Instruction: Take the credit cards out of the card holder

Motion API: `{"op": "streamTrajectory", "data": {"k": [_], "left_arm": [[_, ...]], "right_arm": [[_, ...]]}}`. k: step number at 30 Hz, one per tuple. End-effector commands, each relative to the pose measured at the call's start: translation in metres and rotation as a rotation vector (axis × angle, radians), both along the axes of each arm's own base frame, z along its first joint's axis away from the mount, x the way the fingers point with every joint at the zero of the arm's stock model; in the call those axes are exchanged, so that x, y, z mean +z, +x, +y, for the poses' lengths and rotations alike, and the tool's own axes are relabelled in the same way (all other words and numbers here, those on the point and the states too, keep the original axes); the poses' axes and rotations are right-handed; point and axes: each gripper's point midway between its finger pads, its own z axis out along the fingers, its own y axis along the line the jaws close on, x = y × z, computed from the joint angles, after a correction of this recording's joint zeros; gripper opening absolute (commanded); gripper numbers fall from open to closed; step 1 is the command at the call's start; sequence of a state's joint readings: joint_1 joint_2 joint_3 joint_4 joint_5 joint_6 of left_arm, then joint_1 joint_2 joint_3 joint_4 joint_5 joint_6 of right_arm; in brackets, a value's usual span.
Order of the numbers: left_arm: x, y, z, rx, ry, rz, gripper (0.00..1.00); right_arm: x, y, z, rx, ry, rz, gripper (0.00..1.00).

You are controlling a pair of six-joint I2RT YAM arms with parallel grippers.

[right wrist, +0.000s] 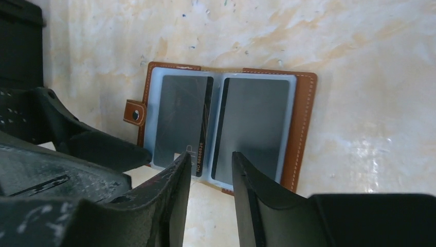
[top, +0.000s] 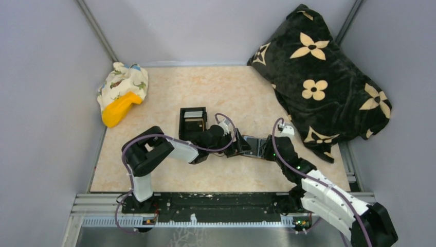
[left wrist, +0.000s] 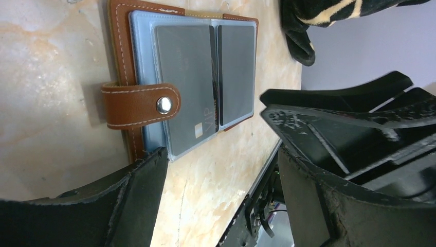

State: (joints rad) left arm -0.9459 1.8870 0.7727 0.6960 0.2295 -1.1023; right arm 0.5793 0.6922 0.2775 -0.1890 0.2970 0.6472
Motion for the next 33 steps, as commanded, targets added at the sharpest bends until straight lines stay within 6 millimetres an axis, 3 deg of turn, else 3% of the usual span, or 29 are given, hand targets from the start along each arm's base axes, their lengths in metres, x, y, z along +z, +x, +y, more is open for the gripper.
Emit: {"op": "streamTrajectory", "data": {"k": [1, 4, 14, 19, 26, 33], "left_arm": [[-0.015, -0.006, 0.019, -0.003, 0.066, 0.019, 0.85], [-0.016, -0.006, 0.022, 0.001, 0.063, 0.022, 0.85], [-0.017, -0.004, 0.024, -0.008, 0.056, 0.025, 0.85], [-0.002, -0.005, 0.02, -0.045, 0.033, 0.002, 0.87], [0.034, 0.008, 0.011, -0.063, 0.012, -0.088, 0.9], [0.036, 0.025, 0.004, -0.044, 0.014, -0.106, 0.89]], "right_arm": [[0.019, 0.021, 0.029, 0.106, 0.112, -0.095, 0.39], [0.013, 0.025, 0.033, 0.151, 0.12, -0.07, 0.45], [-0.009, 0.028, 0.039, 0.2, 0.134, -0.026, 0.46], [-0.019, 0.024, 0.038, 0.201, 0.136, -0.003, 0.46], [-0.032, 0.016, 0.037, 0.198, 0.184, 0.026, 0.45], [-0.035, 0.014, 0.037, 0.193, 0.199, 0.032, 0.44]]}}
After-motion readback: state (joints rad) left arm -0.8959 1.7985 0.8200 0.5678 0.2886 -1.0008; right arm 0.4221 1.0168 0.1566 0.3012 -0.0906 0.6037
